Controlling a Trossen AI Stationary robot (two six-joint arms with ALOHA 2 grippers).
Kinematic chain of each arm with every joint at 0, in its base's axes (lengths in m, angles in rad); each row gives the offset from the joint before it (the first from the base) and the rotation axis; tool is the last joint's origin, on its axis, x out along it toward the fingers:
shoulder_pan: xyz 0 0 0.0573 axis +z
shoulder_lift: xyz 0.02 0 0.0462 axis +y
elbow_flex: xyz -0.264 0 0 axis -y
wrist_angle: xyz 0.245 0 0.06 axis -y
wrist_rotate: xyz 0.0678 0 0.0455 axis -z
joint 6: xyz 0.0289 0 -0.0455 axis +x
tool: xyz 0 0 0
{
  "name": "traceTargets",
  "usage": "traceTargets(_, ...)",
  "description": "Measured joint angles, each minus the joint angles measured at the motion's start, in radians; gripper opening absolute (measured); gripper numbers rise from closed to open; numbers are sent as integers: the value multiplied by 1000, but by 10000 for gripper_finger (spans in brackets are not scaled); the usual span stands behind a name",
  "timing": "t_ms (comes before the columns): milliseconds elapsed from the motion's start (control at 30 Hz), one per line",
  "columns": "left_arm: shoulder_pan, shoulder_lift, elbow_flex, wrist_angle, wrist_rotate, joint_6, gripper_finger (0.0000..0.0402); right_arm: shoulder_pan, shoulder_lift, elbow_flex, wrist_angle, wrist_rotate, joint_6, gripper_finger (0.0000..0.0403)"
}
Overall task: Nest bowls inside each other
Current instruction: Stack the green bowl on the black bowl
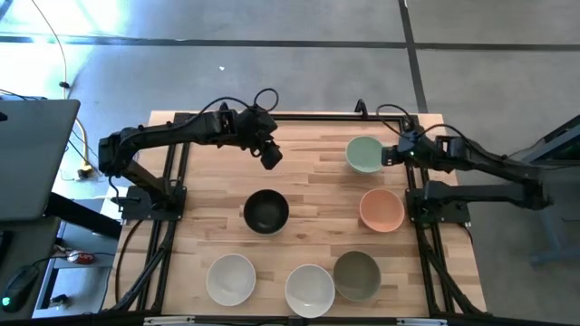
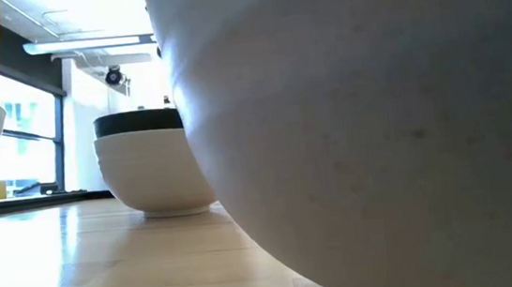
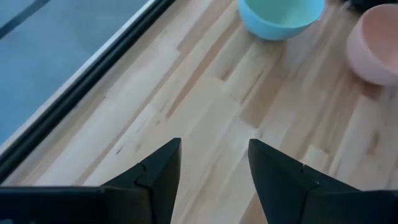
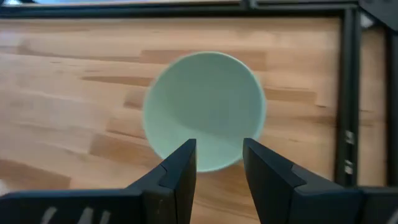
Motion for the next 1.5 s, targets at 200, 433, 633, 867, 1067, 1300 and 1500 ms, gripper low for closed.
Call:
traceTargets(200,15,-53,0,-50,-30,1,177,-107,60,0,-12,-48,-56,124)
traceTargets(433,17,-116,0,-77,-99,8,177,-229,194,0,-20,-94,-135,124)
traceTargets(633,17,-162,0,-128,-121,8,177,-305,314,0,18,-154,-204,124)
traceTargets(867,16,-208,0,-183,-137,8,177,-354,418,0,72,-175,-247,124)
traceTargets(1067,16,-245,0,-206,-156,8,177,-393,482,0,72,-196,-280,124)
traceTargets(1300,16,-272,0,-223,-156,5,177,-430,519,0,112,-216,-317,124)
traceTargets(1500,16,-277,-1,-224,-155,1,177,-461,538,0,108,-227,-341,124)
